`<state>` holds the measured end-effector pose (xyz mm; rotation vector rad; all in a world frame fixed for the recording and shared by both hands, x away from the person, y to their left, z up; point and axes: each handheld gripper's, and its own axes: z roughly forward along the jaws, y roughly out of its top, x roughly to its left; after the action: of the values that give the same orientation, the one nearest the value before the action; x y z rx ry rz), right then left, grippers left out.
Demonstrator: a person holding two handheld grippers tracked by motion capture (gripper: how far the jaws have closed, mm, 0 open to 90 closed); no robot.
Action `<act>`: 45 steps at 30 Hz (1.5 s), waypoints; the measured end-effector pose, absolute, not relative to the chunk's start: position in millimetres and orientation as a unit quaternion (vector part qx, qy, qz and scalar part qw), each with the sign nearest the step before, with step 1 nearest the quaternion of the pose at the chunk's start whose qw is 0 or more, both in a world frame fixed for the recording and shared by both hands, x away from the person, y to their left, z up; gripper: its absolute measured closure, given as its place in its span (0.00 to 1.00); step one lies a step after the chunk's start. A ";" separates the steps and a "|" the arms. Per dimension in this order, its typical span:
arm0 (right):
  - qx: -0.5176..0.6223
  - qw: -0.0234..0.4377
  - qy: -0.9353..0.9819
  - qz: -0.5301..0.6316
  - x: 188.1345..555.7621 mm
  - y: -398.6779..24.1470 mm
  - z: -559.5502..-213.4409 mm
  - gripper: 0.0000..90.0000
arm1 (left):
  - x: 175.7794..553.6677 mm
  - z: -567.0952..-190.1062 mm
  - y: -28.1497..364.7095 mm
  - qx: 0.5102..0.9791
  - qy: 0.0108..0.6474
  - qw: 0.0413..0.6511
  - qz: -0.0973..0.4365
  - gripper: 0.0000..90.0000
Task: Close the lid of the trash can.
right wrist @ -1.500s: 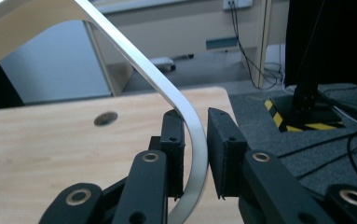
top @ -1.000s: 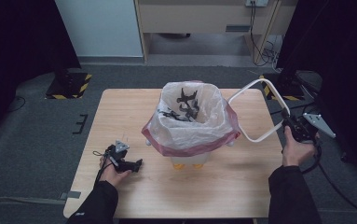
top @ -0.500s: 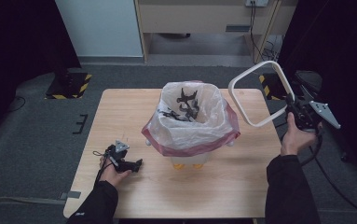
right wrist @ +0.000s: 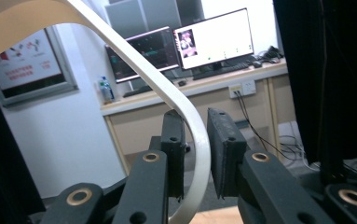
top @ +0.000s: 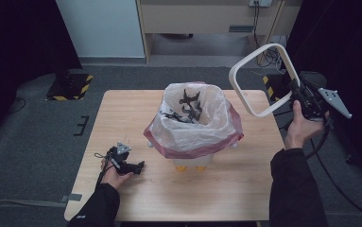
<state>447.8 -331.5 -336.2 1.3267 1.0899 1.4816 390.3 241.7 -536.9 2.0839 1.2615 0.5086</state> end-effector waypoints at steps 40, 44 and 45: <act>0.347 0.182 0.583 0.711 444.4 -248.7 -271.1 0.87 | 390.5 -536.7 241.5 0.794 0.479 0.321 0.192 0.00; 0.338 0.155 0.592 0.715 445.8 -237.8 -270.1 0.87 | 390.6 -536.8 241.4 0.794 0.479 0.321 0.193 0.00; 0.336 0.151 0.597 0.713 446.4 -235.1 -270.2 0.87 | 390.6 -536.8 241.4 0.794 0.479 0.321 0.193 0.00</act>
<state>446.4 -235.1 -270.2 0.9647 1.7138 2.0462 390.6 241.4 -536.8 2.0857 1.2587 0.5069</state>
